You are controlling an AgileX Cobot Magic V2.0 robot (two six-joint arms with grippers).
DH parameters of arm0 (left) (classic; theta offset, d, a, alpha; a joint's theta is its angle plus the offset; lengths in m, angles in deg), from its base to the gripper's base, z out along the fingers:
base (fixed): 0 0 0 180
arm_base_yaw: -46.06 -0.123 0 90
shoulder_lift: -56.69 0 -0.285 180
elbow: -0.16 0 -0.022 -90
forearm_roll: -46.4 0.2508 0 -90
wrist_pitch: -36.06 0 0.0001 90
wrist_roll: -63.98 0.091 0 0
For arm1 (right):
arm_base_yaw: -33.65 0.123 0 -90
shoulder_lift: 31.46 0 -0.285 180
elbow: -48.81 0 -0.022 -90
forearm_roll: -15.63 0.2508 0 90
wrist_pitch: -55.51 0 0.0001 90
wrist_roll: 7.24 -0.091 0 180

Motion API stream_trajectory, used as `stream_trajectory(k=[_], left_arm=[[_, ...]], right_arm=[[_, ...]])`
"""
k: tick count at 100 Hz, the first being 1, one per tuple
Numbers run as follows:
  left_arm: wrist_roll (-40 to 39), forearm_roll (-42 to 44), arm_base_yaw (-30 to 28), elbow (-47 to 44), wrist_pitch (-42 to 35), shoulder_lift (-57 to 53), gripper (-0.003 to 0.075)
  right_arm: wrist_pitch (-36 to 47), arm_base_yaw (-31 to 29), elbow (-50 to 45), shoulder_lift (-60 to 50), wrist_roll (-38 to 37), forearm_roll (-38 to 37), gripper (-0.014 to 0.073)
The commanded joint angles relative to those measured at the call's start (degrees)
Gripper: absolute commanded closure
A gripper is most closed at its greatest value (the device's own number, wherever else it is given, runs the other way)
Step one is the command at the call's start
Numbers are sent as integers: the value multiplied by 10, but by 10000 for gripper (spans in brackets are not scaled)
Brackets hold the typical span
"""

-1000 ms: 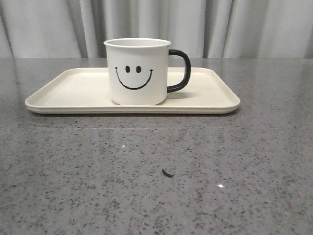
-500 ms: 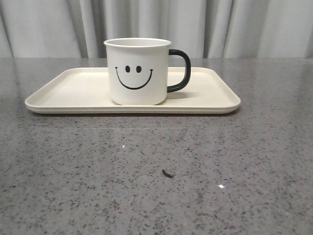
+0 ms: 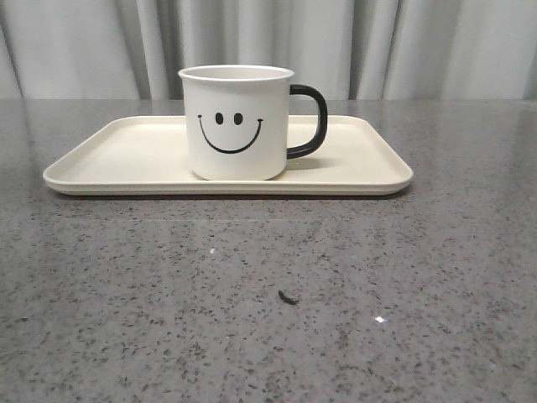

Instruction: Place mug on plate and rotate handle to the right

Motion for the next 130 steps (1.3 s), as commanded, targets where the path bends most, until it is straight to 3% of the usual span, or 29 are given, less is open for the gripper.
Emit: stream_trajectory(k=[1, 94, 106, 130], left_arm=[[-7, 7, 3, 12, -34, -5, 739], [-7, 11, 3, 11, -45, -12, 739], [-7, -5, 3, -27, -128, -43, 739], [-7, -14, -11, -250, -467, -164, 739]], right_arm=[[38, -3, 14, 3, -1, 4, 683], [38, -3, 14, 3, -1, 4, 683], [37, -3, 14, 3, -1, 4, 683], [37, -3, 14, 3, -1, 4, 683]])
